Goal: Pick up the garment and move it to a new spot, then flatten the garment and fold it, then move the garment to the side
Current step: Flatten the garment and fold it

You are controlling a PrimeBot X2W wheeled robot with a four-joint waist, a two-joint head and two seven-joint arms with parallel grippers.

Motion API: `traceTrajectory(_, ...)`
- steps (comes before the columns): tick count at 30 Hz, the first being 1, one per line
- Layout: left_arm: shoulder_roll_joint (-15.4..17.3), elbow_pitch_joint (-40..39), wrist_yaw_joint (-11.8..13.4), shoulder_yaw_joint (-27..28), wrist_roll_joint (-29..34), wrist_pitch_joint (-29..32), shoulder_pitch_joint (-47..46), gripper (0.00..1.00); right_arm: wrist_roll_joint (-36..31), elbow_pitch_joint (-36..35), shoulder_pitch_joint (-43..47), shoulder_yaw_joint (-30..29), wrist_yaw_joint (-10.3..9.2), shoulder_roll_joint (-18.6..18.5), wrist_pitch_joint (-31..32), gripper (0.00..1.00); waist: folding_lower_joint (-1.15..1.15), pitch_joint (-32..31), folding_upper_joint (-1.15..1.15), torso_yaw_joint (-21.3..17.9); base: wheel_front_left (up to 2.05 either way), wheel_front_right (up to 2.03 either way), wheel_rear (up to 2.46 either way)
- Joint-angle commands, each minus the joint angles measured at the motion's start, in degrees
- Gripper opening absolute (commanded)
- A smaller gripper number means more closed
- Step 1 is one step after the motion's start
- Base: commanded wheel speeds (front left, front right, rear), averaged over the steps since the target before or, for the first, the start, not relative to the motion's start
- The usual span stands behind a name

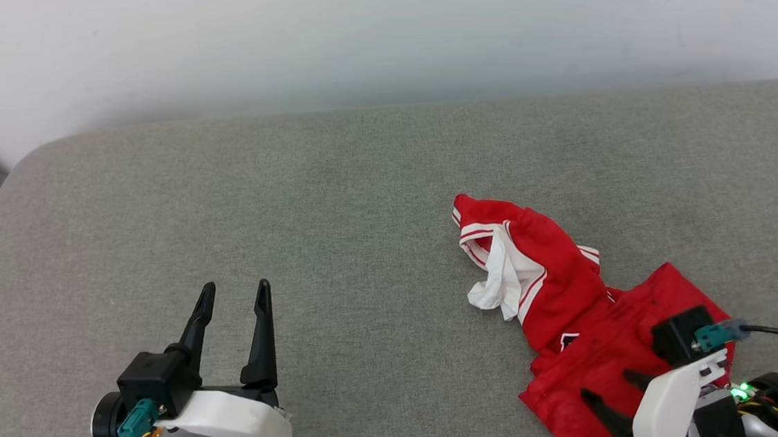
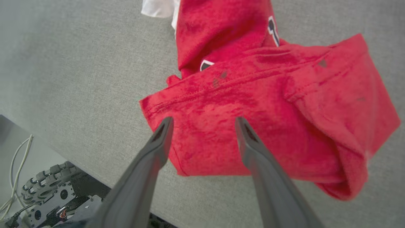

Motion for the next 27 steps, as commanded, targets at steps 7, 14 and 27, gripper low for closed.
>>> traceTrajectory(7, -0.3, 0.1, -0.2, -0.4, -0.3, -0.2, -1.1, 1.0, 1.8, 6.8, -1.4, 3.2, -0.01, -0.6, 0.6, 1.0, 0.0, 2.2, 0.0, 0.3, 0.0, 0.0, 0.0)
traceTrajectory(14, -0.1, 0.3, 0.0, -0.1, -0.4, -0.4, -1.6, 1.0, 2.6, 12.9, -3.0, 4.6, -0.01, 0.3, -3.0, 0.0, 0.0, 3.5, 0.0, -0.5, 0.0, 0.0, 0.0)
traceTrajectory(27, 0.9, -0.2, 0.3, 0.0, -0.4, -0.1, -1.8, 1.0, -0.6, 2.1, -4.7, -7.3, -0.02, 3.6, -16.1, 0.0, 0.0, 3.4, 0.0, -3.1, 0.0, 0.0, 0.0)
